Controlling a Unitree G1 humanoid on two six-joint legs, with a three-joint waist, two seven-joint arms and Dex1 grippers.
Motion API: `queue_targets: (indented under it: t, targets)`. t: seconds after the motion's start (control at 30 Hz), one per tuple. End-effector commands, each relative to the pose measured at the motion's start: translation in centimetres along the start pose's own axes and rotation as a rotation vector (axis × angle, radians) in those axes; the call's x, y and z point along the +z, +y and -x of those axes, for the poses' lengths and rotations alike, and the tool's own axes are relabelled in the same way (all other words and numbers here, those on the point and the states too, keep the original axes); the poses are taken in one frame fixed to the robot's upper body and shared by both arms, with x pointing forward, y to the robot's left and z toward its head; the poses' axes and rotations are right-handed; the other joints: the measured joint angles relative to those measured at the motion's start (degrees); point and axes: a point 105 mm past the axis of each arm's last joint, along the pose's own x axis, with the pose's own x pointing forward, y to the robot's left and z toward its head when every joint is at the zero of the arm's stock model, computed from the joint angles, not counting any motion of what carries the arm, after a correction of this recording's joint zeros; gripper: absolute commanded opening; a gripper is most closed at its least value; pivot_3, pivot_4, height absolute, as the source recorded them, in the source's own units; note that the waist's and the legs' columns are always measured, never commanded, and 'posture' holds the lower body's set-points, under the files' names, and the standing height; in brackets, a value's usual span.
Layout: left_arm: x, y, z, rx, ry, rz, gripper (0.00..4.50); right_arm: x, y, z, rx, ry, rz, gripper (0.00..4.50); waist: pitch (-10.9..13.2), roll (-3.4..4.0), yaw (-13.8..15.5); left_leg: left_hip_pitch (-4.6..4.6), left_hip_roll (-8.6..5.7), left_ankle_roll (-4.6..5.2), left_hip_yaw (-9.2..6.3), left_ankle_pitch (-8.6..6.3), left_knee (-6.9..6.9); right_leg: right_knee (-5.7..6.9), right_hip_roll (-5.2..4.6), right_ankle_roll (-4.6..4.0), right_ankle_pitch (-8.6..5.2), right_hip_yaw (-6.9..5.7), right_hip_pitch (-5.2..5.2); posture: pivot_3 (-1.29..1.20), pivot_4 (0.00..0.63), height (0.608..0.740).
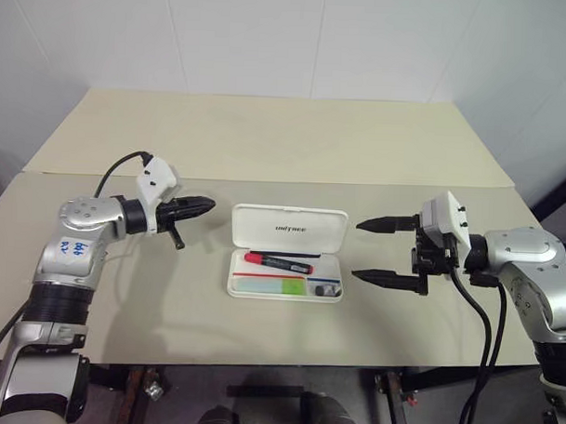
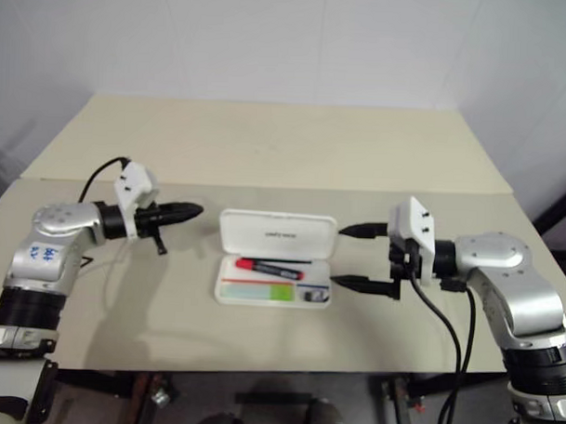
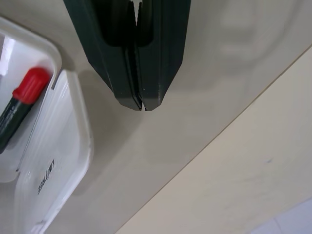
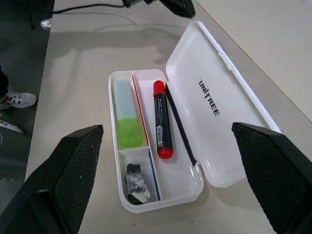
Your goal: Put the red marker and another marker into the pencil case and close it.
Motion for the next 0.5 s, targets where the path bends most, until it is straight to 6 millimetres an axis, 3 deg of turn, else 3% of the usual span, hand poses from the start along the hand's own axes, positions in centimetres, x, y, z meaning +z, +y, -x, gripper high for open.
queue_targets:
  t: [0.03, 0.5]
  targets:
    - [2.1, -0.6, -0.7, -0.057, -0.092, -0.065, 0.05, 1.0, 0.1, -0.3, 0.002, -0.022, 0.042, 4.50, 0.00, 0.00, 0.06, 0.00, 0.00, 0.00, 0.00, 0.00, 0.00, 0.02, 0.00, 0.00, 0.00, 0.00, 0.00, 0.00, 0.150, 0.740]
    - [3.0, -4.0, -0.3, -0.253, -0.177, -0.166, 0.05, 1.0, 0.2, -0.4, -0.012, -0.040, 0.027, 4.50, 0.00, 0.00, 0.06, -0.03, 0.00, -0.01, 0.00, 0.00, 0.03, 0.02, 0.00, 0.03, 0.02, 0.01, 0.00, 0.00, 0.150, 0.740]
